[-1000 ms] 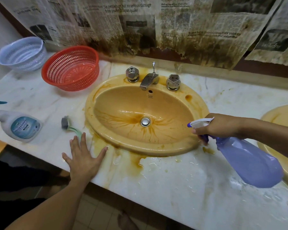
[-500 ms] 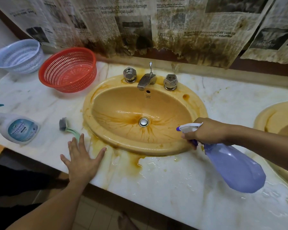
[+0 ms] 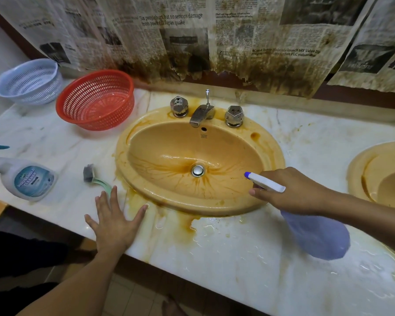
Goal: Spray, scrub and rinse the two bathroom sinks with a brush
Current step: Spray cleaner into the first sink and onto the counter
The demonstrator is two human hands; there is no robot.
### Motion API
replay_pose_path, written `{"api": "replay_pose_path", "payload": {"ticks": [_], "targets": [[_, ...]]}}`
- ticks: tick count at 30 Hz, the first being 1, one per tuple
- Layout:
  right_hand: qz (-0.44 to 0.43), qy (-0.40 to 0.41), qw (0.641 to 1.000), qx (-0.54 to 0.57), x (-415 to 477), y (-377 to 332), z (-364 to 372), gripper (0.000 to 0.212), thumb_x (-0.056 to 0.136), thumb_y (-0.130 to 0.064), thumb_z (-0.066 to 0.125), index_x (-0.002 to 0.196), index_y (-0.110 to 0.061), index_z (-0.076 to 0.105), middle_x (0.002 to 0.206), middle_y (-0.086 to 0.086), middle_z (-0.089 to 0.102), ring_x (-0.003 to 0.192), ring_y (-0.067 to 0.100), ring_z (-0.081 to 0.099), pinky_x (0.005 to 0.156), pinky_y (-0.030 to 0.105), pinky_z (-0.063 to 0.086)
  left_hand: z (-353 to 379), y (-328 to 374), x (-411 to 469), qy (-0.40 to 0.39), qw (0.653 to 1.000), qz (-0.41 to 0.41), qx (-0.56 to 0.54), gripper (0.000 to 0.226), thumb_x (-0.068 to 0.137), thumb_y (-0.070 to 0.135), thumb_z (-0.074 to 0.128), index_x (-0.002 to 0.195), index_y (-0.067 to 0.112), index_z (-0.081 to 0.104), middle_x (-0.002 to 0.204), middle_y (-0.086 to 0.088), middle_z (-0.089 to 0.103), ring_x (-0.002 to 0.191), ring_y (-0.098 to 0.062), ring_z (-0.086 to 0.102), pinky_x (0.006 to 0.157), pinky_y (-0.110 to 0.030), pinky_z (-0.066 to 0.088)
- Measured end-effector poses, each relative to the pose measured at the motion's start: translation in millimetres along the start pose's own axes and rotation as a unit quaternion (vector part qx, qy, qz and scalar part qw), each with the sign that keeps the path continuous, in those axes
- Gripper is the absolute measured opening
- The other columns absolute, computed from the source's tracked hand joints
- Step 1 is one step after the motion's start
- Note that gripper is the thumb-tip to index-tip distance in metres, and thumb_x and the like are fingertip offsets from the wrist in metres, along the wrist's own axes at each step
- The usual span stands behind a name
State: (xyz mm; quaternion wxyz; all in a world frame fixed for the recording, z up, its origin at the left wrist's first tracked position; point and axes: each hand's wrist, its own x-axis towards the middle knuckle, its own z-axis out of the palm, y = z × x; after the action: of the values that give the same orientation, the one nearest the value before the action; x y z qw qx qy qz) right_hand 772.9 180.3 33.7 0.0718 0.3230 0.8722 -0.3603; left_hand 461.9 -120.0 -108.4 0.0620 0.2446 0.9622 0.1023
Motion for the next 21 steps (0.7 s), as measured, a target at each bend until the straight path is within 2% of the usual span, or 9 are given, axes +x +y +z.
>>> {"api": "replay_pose_path", "payload": {"ticks": [2, 4, 7, 11, 16, 18, 21], "targets": [[-0.024, 0.033, 0.999, 0.032, -10, -2, 11, 0.036, 0.095, -0.052, 0.062, 0.074, -0.023, 0.058, 0.067, -0.006, 0.063, 0.067, 0.013, 0.058, 0.063, 0.030, 0.045, 0, -1, 0, 0.002, 1.000, 0.002, 0.000, 0.110, 0.075, 0.098, 0.019, 0.161, 0.034, -0.003, 0.171, -0.008, 0.006, 0.159, -0.027, 0.001, 0.121, -0.066, 0.000], [-0.019, 0.057, 0.996, 0.059, -15, -3, 25, 0.040, 0.096, -0.047, 0.064, 0.070, -0.017, 0.054, 0.062, -0.002, 0.060, 0.060, 0.015, 0.053, 0.058, 0.029, 0.040, 0, -2, 0, 0.001, 1.000, 0.002, 0.001, 0.109, 0.075, 0.098, 0.019, 0.161, 0.034, -0.003, 0.171, -0.008, 0.006, 0.159, -0.027, 0.001, 0.121, -0.066, 0.000], [0.039, 0.094, 0.991, 0.086, -12, -5, 44, 0.048, 0.097, -0.037, 0.063, 0.065, -0.004, 0.049, 0.055, 0.009, 0.055, 0.053, 0.023, 0.047, 0.057, 0.038, 0.040, 1, -2, 0, 0.000, 1.000, 0.001, -0.004, 0.109, 0.075, 0.098, 0.020, 0.161, 0.034, -0.002, 0.171, -0.007, 0.006, 0.159, -0.026, 0.000, 0.122, -0.066, -0.001], [0.040, 0.058, 0.997, 0.021, -7, -5, 55, 0.045, 0.094, -0.034, 0.056, 0.061, -0.010, 0.037, 0.050, 0.000, 0.040, 0.051, 0.018, 0.035, 0.054, 0.035, 0.032, 1, -2, 0, 0.002, 1.000, 0.002, -0.002, 0.109, 0.075, 0.098, 0.019, 0.161, 0.034, -0.002, 0.171, -0.008, 0.006, 0.159, -0.027, 0.000, 0.121, -0.066, 0.000], [0.014, -0.008, 0.999, 0.033, 3, -11, 41, 0.035, 0.094, -0.045, 0.063, 0.075, -0.016, 0.057, 0.069, 0.000, 0.062, 0.063, 0.012, 0.055, 0.064, 0.034, 0.045, 2, -3, 1, 0.001, 1.000, 0.003, -0.002, 0.109, 0.075, 0.098, 0.020, 0.161, 0.035, -0.003, 0.171, -0.007, 0.005, 0.159, -0.027, 0.000, 0.122, -0.066, -0.001], [0.031, -0.015, 0.996, 0.077, 8, -15, 33, 0.035, 0.094, -0.045, 0.065, 0.079, -0.013, 0.062, 0.071, 0.005, 0.064, 0.053, 0.009, 0.057, 0.068, 0.036, 0.052, 2, -3, 1, 0.001, 1.000, 0.002, -0.003, 0.109, 0.075, 0.099, 0.019, 0.161, 0.036, -0.003, 0.171, -0.007, 0.005, 0.159, -0.027, 0.000, 0.122, -0.066, -0.001], [0.082, 0.020, 0.985, 0.150, 14, -18, 30, 0.039, 0.091, -0.036, 0.070, 0.069, -0.006, 0.059, 0.062, 0.010, 0.063, 0.045, 0.017, 0.058, 0.058, 0.034, 0.052, 1, -3, 0, -0.001, 1.000, 0.003, -0.005, 0.110, 0.074, 0.099, 0.018, 0.161, 0.035, -0.002, 0.171, -0.007, 0.005, 0.159, -0.026, -0.001, 0.122, -0.066, -0.001]]}}
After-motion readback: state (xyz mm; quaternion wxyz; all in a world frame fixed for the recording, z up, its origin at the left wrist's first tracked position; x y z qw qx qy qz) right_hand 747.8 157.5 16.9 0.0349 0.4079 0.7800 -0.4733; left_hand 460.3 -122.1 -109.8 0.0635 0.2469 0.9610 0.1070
